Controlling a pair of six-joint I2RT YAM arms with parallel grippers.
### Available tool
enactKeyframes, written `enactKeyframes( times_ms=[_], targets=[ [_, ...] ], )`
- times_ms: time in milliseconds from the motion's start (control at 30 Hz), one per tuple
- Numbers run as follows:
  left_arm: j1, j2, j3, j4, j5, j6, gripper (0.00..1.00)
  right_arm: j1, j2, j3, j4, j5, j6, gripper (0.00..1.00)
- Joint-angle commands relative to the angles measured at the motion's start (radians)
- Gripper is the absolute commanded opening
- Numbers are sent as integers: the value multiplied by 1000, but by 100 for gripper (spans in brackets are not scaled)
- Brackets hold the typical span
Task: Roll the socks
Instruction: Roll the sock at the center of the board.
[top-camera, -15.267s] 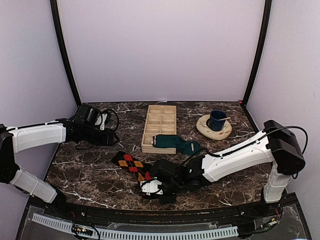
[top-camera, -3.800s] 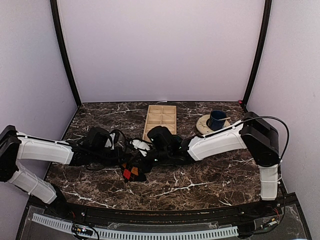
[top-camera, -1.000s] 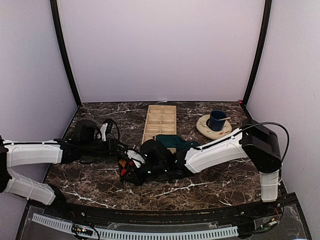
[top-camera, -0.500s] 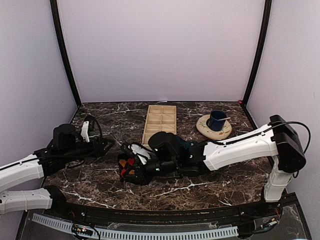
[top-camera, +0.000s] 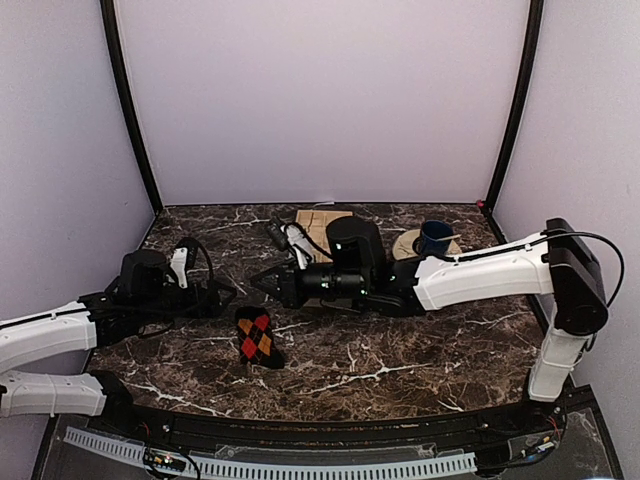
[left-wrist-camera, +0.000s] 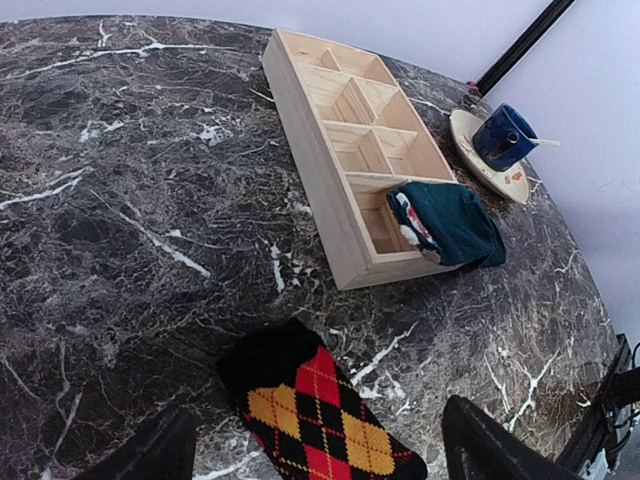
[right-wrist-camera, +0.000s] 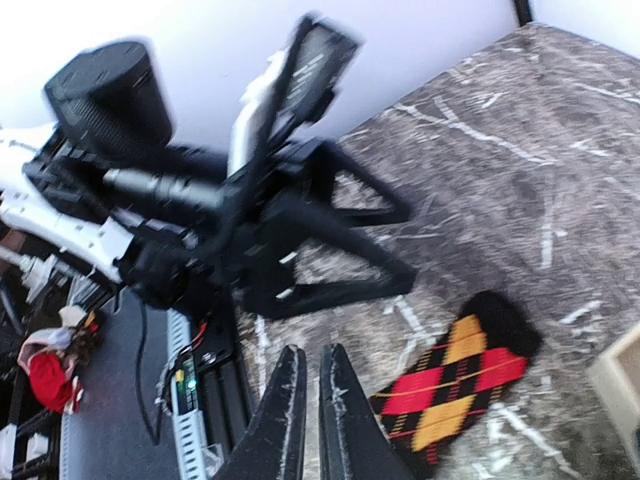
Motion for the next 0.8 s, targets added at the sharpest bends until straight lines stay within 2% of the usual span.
enactKeyframes(
  times_ms=[0,67,100,133,167,200,300,400,567,667,767],
  targets=[
    [2,1,41,-1,18,-11,95,-29,-29,11,68,4,-9,6],
    [1,-4,38,3,24,-13,99,-29,-29,15,49,4,-9,6],
    [2,-6,33,9,35,-14,99,-29,-30,12,41,394,-9,72],
    [1,-6,30,12,46,-14,99,-29,-30,5,39,484,-9,88],
    [2,-5,30,6,53,-15,99,-31,-29,3,12,499,-497,89],
    [1,-4,30,-6,56,-13,99,-32,-28,6,-29,491,-563,89],
    [1,-12,18,-36,51,-10,97,-29,-17,5,-155,456,-549,88],
    [1,-32,-23,-36,45,-28,90,-4,-7,-27,-243,496,-551,86],
    [1,-77,-75,-59,11,-67,79,80,1,-123,-275,548,-609,80],
    [0,-87,-80,-83,-21,-89,74,105,13,-121,-318,478,-617,73],
    [-4,-76,-62,-135,-63,-101,73,124,38,-92,-367,430,-628,71]
  ],
)
